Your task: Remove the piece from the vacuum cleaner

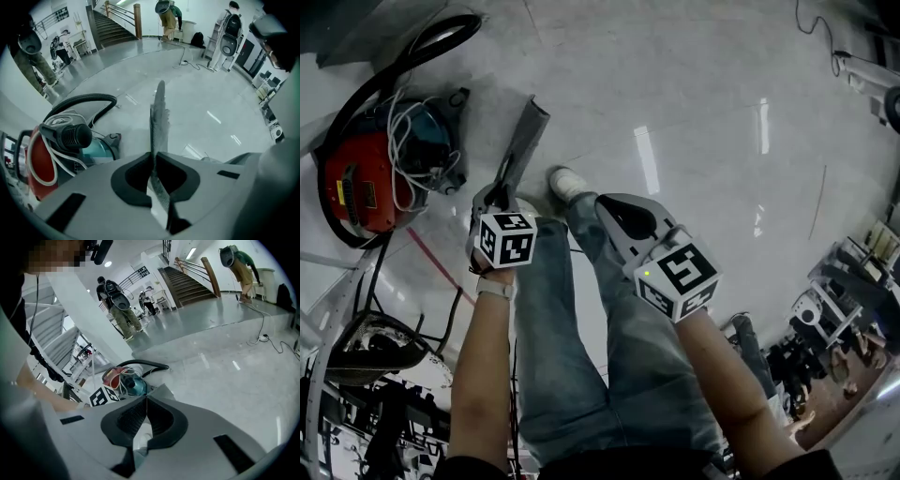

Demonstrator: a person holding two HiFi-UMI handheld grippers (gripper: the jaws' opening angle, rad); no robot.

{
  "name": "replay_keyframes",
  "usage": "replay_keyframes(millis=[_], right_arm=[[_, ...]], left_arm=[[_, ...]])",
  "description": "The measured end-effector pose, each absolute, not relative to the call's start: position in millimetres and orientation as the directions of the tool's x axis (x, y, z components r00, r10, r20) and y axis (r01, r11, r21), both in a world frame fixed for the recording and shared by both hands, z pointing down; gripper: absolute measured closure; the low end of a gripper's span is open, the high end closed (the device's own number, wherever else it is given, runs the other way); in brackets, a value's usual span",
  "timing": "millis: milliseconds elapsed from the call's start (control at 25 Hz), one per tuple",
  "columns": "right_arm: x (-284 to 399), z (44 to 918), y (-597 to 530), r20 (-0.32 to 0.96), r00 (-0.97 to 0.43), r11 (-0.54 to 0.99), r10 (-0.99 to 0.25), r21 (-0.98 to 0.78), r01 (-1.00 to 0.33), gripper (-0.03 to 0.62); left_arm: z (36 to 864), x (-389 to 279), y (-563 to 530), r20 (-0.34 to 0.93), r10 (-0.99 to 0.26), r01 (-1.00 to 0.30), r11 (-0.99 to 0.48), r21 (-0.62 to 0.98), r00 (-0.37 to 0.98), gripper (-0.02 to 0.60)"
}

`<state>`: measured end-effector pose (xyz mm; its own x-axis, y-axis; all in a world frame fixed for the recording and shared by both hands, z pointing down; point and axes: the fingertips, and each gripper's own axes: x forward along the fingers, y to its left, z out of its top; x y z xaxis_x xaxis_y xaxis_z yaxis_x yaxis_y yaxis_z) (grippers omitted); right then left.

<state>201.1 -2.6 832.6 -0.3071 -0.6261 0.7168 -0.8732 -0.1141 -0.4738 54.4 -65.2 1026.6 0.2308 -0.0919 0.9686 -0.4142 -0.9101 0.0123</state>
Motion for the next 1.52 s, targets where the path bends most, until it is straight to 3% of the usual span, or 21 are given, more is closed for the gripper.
replay_keyframes(millis=[320,880,1520], right_arm=[[207,814,-5,0.719,-0.297,-0.11,-0.629,-0.461,-0.881,0.565],[171,701,-54,0.685,-0.326,0.033,-0.652,-0.403,-0.915,0.563],[108,510,-125,0.539,-0.401,0.225,-0.74,-0.363,-0.904,0.565]], left_arm=[[996,66,-59,0.955,-0.041,-0.446,-0.89,0.098,0.293,0.541],[854,24,-94,0.909,-0.098,-0.553,-0.818,0.159,0.405,0.541],[632,-31,-136,0.809,-0.289,-0.681,-0.711,0.178,0.513,0.541]])
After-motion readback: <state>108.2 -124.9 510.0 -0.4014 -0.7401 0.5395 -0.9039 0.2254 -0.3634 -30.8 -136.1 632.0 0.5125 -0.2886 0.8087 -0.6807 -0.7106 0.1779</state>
